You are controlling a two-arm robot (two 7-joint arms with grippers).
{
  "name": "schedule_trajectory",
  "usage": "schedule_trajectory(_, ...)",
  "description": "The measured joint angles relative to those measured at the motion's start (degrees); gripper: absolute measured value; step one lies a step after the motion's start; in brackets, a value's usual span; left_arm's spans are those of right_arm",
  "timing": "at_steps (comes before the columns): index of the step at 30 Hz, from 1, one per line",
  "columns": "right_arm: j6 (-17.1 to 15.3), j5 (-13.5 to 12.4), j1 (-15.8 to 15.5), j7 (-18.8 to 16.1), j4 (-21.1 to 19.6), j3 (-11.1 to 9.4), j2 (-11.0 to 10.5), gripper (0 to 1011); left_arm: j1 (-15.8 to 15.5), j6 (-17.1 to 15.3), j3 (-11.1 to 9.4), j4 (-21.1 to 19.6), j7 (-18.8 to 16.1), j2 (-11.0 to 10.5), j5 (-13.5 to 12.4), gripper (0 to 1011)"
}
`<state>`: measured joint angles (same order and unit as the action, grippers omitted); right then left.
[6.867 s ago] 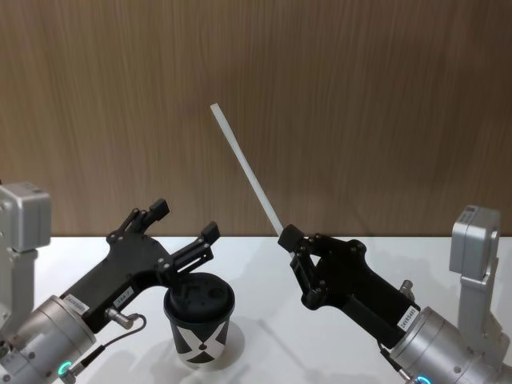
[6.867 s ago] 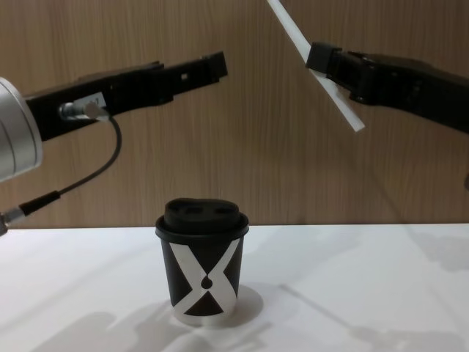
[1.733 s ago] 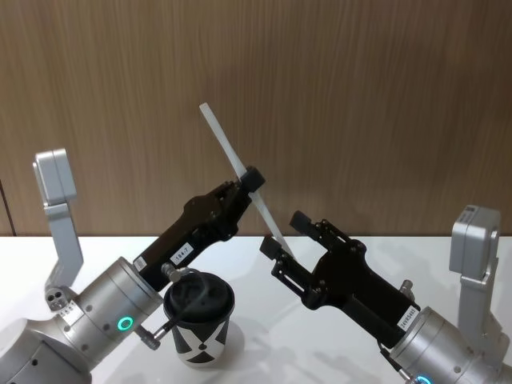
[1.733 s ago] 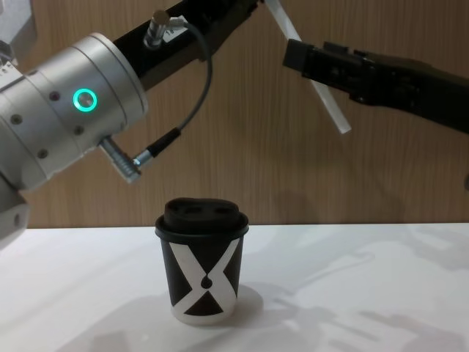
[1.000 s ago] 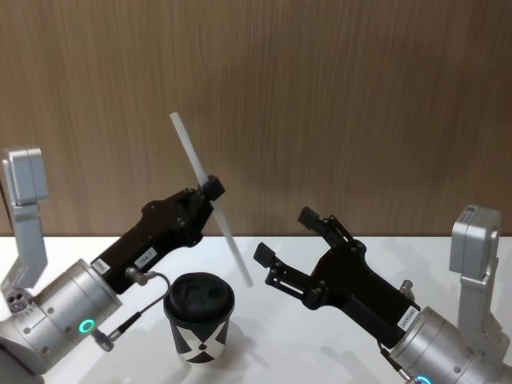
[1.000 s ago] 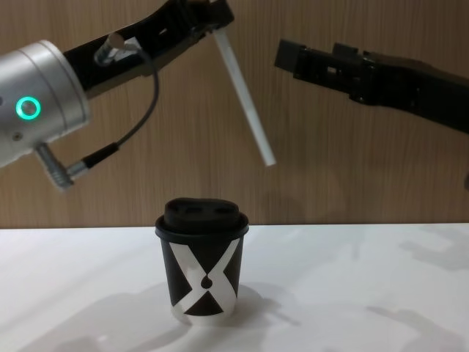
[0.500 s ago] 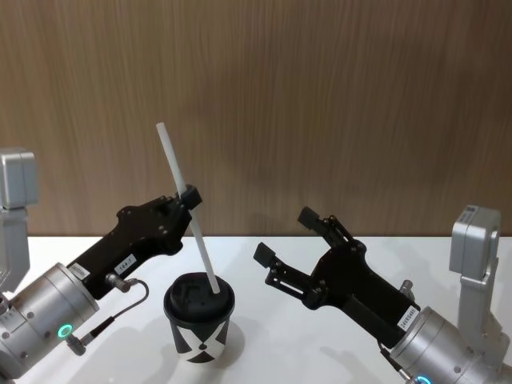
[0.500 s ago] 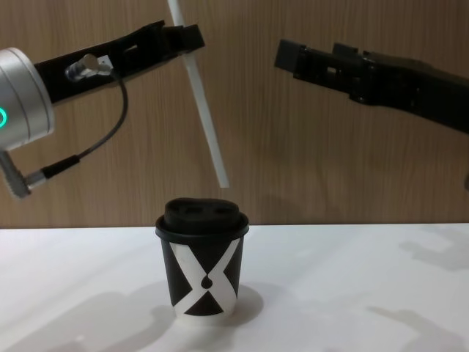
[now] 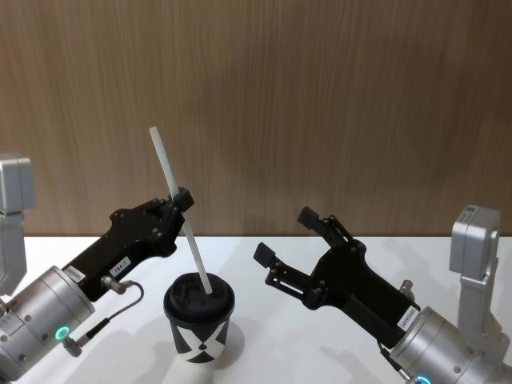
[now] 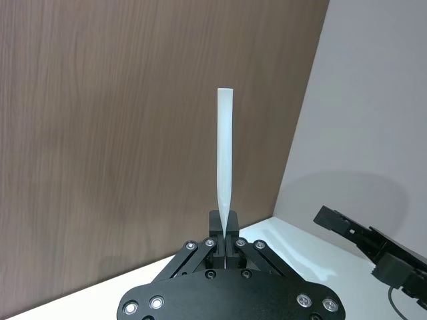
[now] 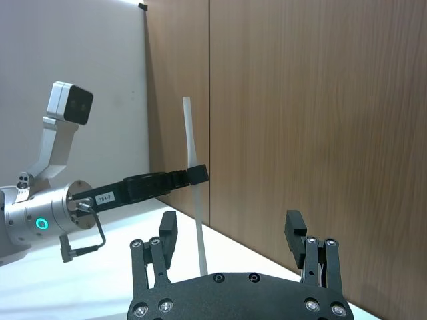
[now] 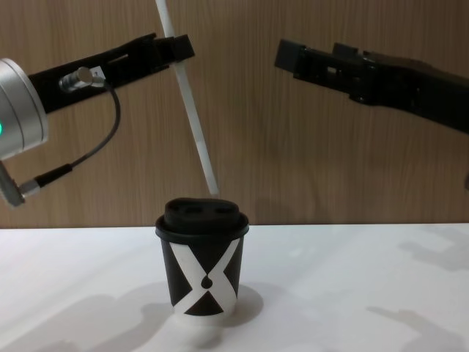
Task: Pick up the straw with one hand, pass it to the other hand, and insert it into the cup.
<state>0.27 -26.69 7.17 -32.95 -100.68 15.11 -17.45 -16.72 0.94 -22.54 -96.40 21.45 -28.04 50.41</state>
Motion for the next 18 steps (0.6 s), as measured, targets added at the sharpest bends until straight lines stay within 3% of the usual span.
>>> schedule_trajectory(18,0.0,0.0,0.0,0.0,0.0,0.0,0.0,1001,-2.0,0.5,-0.6,5.3,2.1,2.9,-0.5,8)
